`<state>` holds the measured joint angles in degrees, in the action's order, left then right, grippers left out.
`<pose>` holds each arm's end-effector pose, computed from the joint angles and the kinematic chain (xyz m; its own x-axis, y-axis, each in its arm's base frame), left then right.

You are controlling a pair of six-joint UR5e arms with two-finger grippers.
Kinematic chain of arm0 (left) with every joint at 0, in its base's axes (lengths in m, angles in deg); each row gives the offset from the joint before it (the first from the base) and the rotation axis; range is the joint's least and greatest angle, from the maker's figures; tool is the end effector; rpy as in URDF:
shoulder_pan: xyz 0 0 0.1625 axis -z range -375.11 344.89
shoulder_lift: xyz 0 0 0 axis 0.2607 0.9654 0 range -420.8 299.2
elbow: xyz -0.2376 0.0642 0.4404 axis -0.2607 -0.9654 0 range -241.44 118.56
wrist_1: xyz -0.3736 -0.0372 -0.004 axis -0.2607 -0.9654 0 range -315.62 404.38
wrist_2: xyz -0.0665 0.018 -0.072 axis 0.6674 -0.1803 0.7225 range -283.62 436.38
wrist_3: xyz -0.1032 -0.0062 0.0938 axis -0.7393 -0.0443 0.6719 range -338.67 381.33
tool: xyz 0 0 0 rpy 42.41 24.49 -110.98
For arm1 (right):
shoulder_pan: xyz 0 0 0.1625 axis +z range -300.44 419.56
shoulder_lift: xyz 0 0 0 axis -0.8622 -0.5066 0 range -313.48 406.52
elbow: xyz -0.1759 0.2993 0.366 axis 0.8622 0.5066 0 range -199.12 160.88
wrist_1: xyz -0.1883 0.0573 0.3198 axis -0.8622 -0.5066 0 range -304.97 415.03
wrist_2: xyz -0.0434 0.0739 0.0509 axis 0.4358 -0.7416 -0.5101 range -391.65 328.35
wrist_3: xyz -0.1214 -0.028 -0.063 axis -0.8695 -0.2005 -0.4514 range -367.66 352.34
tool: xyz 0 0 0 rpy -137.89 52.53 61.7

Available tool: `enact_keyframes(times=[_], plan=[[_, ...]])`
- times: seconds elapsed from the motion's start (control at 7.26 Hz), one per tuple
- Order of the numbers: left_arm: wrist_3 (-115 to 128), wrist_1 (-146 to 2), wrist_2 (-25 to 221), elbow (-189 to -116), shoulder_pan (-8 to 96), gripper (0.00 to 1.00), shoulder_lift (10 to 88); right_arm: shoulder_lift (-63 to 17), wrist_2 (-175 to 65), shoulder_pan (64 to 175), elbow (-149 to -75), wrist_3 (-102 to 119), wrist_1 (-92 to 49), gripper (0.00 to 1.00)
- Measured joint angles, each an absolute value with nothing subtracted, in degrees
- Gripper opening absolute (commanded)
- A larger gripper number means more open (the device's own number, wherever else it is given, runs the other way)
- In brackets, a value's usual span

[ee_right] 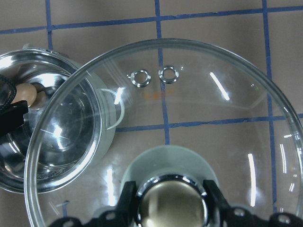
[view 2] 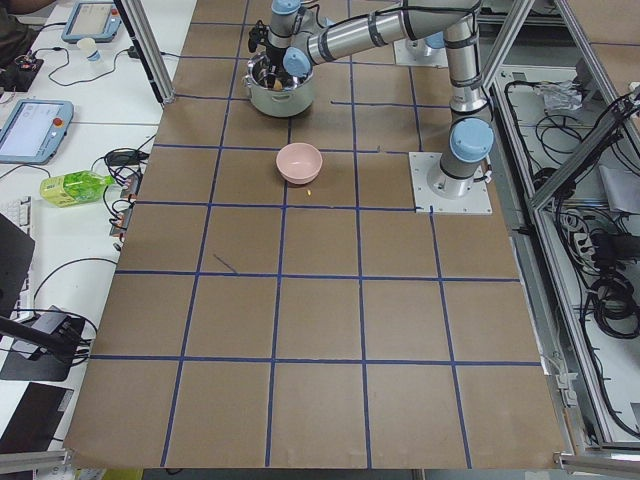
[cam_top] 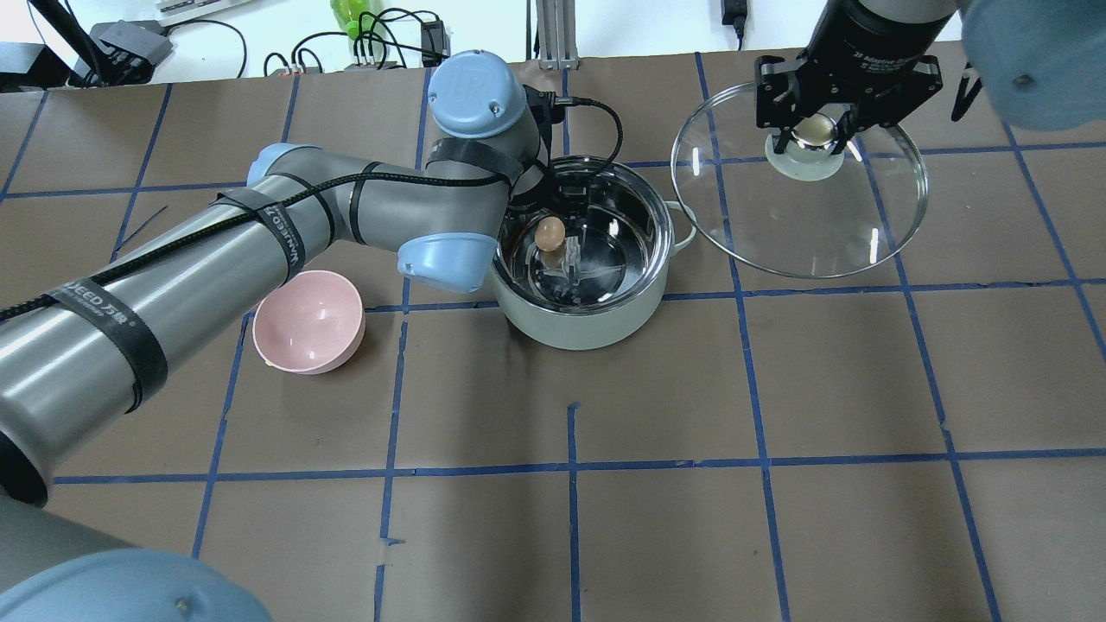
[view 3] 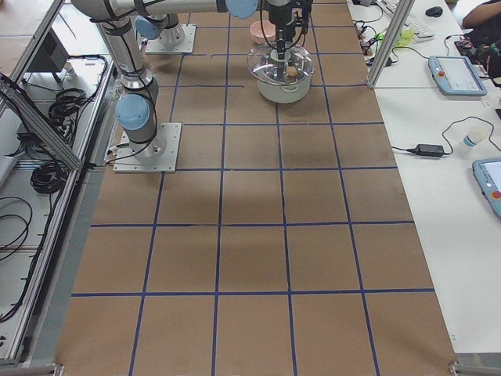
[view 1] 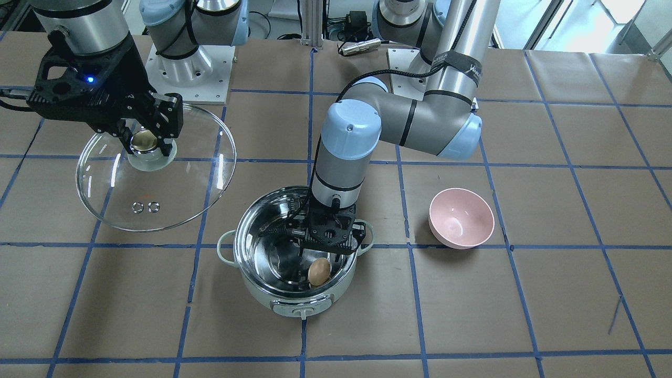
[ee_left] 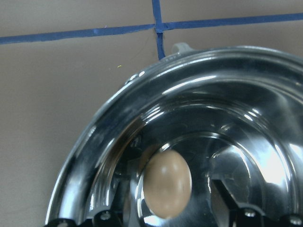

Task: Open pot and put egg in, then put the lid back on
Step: 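Open the left gripper to release the egg into the pot, then raise the left gripper away while the right gripper carries the lid over the pot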

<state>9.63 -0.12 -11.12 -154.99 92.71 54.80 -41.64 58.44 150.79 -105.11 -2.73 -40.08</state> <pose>-0.3345 -0.5852 0.3408 -0.9872 0.1255 0.0981 0.0954 0.9589 -0.2672 0.1435 -0.4807 0.5542 -0.9979 0.0640 -0.0094 0.0647 0.9899 -0.1264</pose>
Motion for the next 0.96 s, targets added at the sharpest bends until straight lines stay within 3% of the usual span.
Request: enact_keyframes(times=[0.28,0.96], plan=[[10.3,-3.8,-12.4,-154.5,91.5,0.88,51.2,-41.6,58.4,150.7,-105.1,-2.9,-40.1,0.02],[17.3,-33.9,-12.8,-154.4,81.3,0.99,33.7,-38.7,56.8,151.0,-100.7,-3.3,-36.9,0.02]])
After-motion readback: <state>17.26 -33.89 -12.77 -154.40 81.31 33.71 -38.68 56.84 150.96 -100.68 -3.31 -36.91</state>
